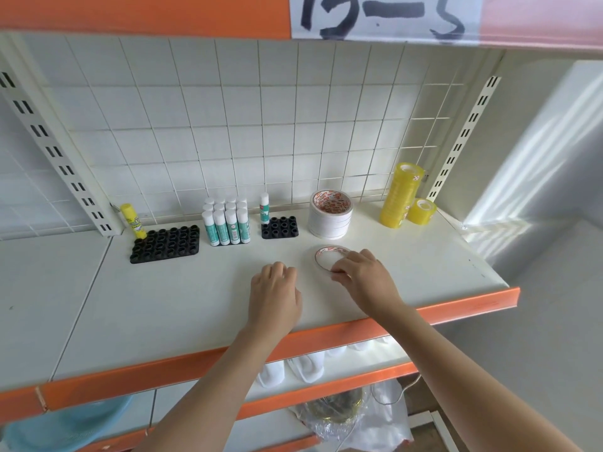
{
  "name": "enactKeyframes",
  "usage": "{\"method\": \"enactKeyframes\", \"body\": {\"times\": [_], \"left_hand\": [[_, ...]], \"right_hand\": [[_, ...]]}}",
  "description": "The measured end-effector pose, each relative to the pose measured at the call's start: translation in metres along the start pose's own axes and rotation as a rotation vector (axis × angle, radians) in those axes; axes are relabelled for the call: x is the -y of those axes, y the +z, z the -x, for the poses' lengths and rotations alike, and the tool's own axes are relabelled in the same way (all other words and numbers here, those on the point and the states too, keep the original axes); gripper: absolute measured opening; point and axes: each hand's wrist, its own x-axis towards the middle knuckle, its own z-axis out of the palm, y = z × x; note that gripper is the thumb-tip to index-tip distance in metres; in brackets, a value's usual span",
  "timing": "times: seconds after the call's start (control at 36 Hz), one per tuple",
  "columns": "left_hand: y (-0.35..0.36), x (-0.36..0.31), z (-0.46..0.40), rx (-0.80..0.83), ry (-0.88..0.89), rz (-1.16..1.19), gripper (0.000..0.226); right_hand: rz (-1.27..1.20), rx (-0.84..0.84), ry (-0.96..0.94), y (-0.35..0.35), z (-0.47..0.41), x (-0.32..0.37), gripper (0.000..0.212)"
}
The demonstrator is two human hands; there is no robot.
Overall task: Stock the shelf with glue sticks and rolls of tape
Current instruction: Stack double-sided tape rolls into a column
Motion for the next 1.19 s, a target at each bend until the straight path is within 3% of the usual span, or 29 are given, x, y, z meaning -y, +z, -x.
{"method": "enactKeyframes", "body": {"times": [0.17, 0.31, 0.75, 1.19], "left_hand": [[-0.001, -0.001, 0.0, -0.013, 0.003, -0.008, 0.021], [-0.001, -0.002, -0.001, -0.009, 0.003, -0.006, 0.021], [0.002, -0.001, 0.001, -0.001, -0.003, 0.006, 0.017], [-0.001, -0.002, 0.0, -0.004, 0.003, 0.006, 0.018]], "right_hand": [[-0.019, -0.271, 0.026, -0.023, -0.01, 0.001, 0.009], [0.01, -0.365, 0.012, -0.038, -0.039, 0.004, 0.012], [0.115, -0.054, 0.141, -0.024, -0.107, -0.004, 0.017], [0.045, -0.023, 0.183, -0.021, -0.111, -0.001, 0.018]]}}
